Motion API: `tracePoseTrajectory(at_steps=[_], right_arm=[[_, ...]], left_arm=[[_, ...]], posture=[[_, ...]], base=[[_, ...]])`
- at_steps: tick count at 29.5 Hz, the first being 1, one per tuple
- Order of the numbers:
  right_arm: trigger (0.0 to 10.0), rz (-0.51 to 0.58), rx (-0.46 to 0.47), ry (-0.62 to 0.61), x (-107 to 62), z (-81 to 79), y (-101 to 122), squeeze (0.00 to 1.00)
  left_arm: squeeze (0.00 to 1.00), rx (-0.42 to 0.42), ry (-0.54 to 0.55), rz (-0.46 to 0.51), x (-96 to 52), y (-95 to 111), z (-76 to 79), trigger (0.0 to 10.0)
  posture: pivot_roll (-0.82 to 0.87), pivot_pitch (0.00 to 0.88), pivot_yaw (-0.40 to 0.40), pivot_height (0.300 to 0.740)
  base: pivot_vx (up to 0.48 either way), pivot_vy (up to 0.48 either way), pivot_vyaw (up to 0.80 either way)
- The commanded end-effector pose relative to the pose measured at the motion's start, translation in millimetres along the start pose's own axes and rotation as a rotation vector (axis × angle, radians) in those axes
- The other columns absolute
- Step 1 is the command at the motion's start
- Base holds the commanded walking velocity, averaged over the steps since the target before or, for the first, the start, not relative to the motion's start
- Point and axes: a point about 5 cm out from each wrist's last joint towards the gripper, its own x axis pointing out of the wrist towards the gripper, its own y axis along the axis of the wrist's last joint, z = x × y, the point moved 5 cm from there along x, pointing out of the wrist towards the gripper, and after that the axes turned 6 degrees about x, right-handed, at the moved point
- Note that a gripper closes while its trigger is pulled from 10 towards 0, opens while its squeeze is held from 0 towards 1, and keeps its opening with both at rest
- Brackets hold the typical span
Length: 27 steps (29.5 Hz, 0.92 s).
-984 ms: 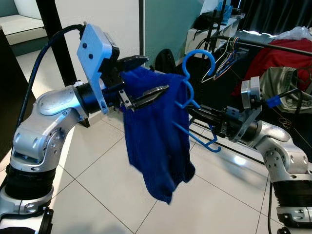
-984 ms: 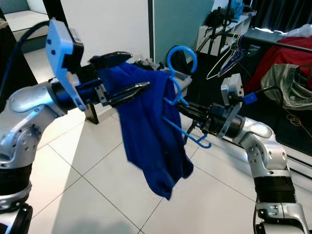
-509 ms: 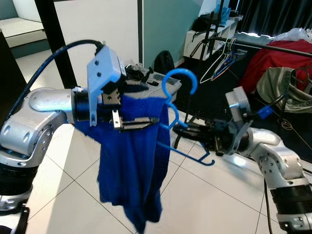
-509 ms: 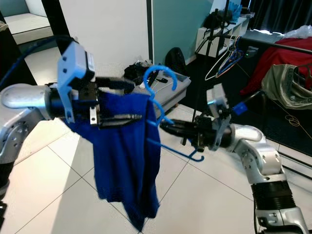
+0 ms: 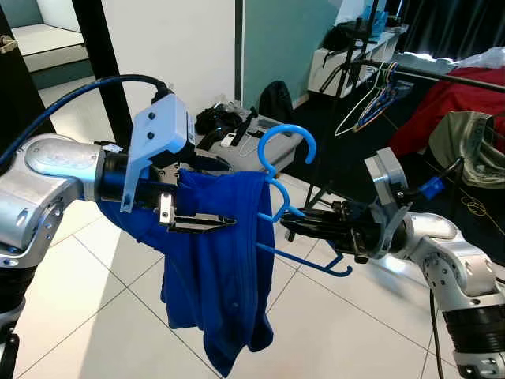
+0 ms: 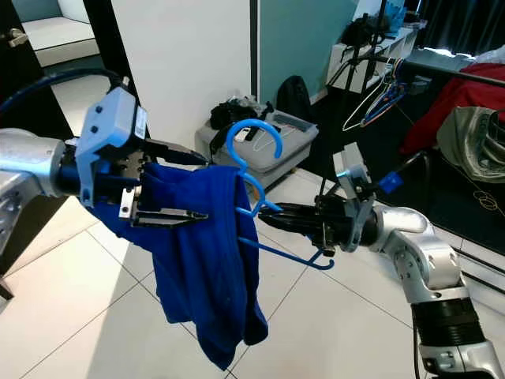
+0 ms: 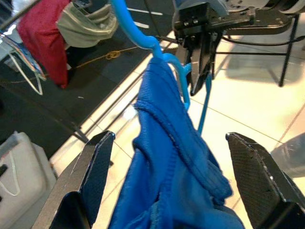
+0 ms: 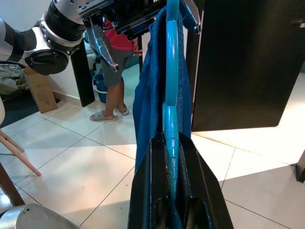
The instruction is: Hang hanger
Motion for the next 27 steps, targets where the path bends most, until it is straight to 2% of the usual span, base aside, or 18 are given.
tracePoseTrajectory(at_steps=[1, 2, 5, 7, 9, 10, 17, 26, 27], right_arm=[[0.0, 0.017, -0.023, 0.041, 4.4, -5.7, 7.3, 0.00], [0.0, 0.017, -0.024, 0.050, 6.3, -7.2, 8.1, 0.00], [0.0, 0.017, -0.023, 0.057, 7.8, -8.4, 8.6, 0.00], [0.0, 0.022, -0.030, 0.072, 13.3, -12.1, 10.8, 0.00], [0.0, 0.025, -0.033, 0.076, 15.5, -13.3, 11.6, 0.00], [0.0, 0.027, -0.035, 0.079, 16.8, -14.0, 12.0, 0.00], [0.0, 0.044, -0.051, 0.090, 25.9, -15.1, 15.7, 0.00], [0.0, 0.059, -0.069, 0.076, 30.5, -11.7, 20.0, 0.00], [2.2, 0.070, -0.075, 0.065, 31.7, -9.3, 22.4, 0.00]], left_arm=[[0.00, -0.011, -0.044, -0.014, 1.4, -0.4, 5.1, 6.7], [0.00, -0.025, -0.056, -0.012, 4.8, -3.0, 8.3, 0.9], [0.00, -0.033, -0.062, -0.012, 7.3, -5.1, 10.5, 0.9], [0.00, -0.044, -0.061, -0.015, 12.6, -9.9, 13.6, 0.0], [0.00, -0.052, -0.057, -0.011, 14.2, -10.9, 14.1, 0.3], [0.00, -0.057, -0.056, -0.008, 15.1, -11.4, 14.4, 0.0], [0.00, -0.075, -0.088, 0.012, 27.1, -13.2, 21.7, 0.0], [0.00, -0.082, -0.132, 0.029, 32.7, -12.6, 30.4, 0.0], [0.00, -0.083, -0.136, 0.041, 33.3, -11.1, 31.0, 0.0]], posture=[[0.08, 0.049, -0.010, 0.740], [0.08, 0.070, -0.007, 0.740], [0.08, 0.070, -0.007, 0.740], [0.07, 0.076, -0.006, 0.740], [0.07, 0.073, -0.006, 0.740], [0.07, 0.073, -0.006, 0.740], [0.06, 0.063, -0.004, 0.740], [0.05, 0.054, 0.000, 0.740], [0.05, 0.050, -0.001, 0.740]], base=[[0.000, 0.000, 0.00], [0.000, 0.000, 0.00], [0.000, 0.000, 0.00], [0.000, 0.000, 0.00], [0.000, 0.000, 0.00], [0.000, 0.000, 0.00], [0.000, 0.000, 0.00], [0.000, 0.000, 0.00], [0.000, 0.000, 0.00]])
